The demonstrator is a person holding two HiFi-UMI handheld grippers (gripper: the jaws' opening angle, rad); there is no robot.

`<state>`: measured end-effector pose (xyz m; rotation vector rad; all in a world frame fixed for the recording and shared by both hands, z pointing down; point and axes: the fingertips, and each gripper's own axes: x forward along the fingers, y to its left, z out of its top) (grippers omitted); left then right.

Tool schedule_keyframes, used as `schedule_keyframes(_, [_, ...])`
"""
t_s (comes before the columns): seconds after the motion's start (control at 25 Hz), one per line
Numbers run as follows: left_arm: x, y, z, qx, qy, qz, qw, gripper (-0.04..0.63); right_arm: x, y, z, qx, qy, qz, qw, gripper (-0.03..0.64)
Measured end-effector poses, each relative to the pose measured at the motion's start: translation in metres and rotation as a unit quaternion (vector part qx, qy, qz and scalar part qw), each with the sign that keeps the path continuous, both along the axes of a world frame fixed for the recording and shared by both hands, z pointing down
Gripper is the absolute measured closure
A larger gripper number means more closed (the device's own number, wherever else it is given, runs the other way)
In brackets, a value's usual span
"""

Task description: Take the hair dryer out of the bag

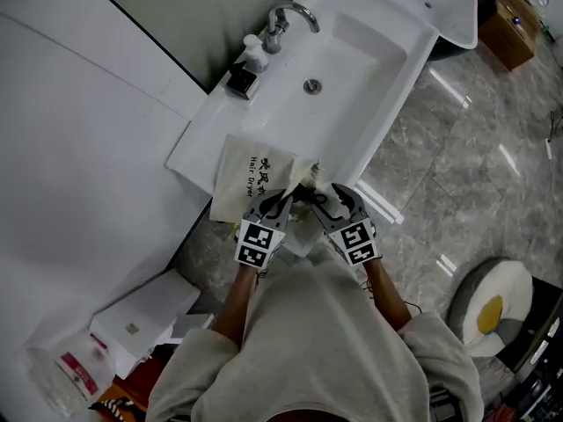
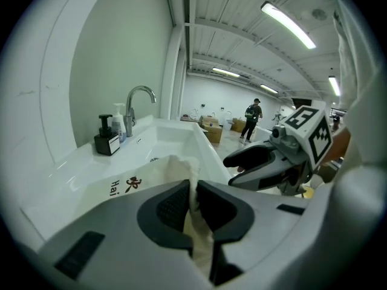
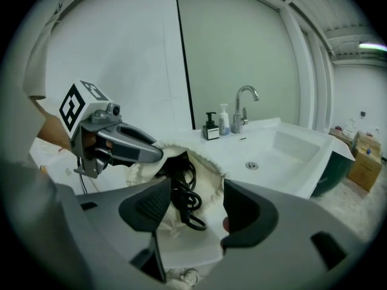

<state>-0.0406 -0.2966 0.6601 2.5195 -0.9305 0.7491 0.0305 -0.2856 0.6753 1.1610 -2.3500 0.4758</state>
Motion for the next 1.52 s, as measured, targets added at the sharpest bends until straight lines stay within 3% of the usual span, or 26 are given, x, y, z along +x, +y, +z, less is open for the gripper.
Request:
schedule_keyframes(0.4, [-0.024, 0.000, -0.015, 0.006, 0.014, -0.004, 0.9999, 0.560, -0.060, -0.010, 0.029, -0.032, 0.049, -0.125, 0.990, 0.324])
schedule_keyframes(1.0, [-0.034, -0.001, -0.021, 0.022, 0.025, -0.023, 0.9992, 0.560, -0.103, -0.037, 0.072, -0.089, 0.125, -0.192, 0.969, 0.335])
schedule_keyframes(1.28, [-0.039, 0.000, -0.023, 0.021, 0.033, -0.032, 0.9988, 0.560, -0.107, -0.032, 0.098, -0.136, 0.189, -0.232, 0.944, 0.373])
schedule_keyframes(1.52, [-0.044, -0.001, -0.023, 0.018, 0.039, -0.045, 0.9980, 0.560, -0.110, -0.036, 0.101, -0.132, 0.207, -0.221, 0.944, 0.385])
